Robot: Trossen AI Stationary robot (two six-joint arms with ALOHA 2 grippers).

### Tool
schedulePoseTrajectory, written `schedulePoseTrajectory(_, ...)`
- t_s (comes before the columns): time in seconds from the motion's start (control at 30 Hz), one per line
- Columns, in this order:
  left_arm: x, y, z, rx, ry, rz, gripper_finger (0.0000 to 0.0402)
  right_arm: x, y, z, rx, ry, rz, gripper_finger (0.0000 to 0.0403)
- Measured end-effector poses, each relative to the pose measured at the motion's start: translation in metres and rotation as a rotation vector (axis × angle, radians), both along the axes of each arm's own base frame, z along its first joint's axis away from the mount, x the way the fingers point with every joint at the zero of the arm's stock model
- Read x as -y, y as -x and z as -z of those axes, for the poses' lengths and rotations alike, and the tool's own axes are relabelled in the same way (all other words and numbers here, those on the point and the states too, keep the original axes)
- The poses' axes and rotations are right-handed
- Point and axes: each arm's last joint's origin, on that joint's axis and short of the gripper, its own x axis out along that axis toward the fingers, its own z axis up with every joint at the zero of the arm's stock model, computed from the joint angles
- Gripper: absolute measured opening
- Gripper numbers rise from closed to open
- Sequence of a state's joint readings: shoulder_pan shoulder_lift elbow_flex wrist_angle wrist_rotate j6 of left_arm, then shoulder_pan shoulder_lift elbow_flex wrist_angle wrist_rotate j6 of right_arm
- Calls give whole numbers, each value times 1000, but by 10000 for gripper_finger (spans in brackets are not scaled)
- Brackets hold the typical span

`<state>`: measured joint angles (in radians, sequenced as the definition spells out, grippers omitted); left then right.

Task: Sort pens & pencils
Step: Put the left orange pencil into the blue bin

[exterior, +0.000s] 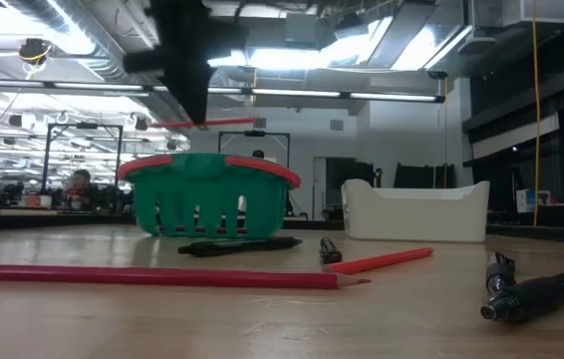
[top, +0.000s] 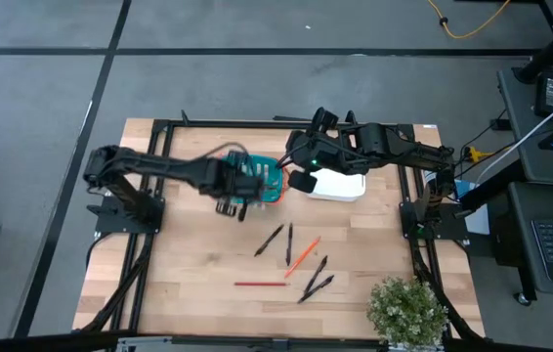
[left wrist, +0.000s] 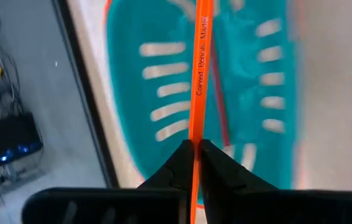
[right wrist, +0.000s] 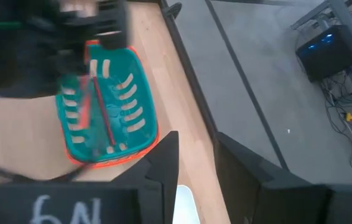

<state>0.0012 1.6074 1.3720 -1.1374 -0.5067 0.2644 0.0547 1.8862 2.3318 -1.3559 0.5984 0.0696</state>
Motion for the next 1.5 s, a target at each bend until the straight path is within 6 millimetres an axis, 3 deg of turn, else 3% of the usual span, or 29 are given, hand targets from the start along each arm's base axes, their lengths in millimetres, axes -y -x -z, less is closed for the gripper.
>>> schedulePoseTrajectory(0.17,-34,-7,0,81,85,-21,13,0,0,0,-6,3,-3,102)
schedulePoseTrajectory(0.37,-52,-10,2,110,122,-27,13,0,0,0,-18,14,-17,102)
schedulePoseTrajectory(0.53,-59,-15,16,60,141,-38,13,0,1,1,-24,15,-18,102)
schedulePoseTrajectory(0.87,-72,-25,62,-52,215,-63,13,-1,1,1,-33,-8,-32,102)
schedulePoseTrajectory(1.17,-78,-30,68,-17,267,-52,15,-2,1,1,-32,-8,-34,102)
schedulePoseTrajectory(1.5,-78,-30,68,-19,272,-48,44,-2,1,2,-33,-10,-32,102)
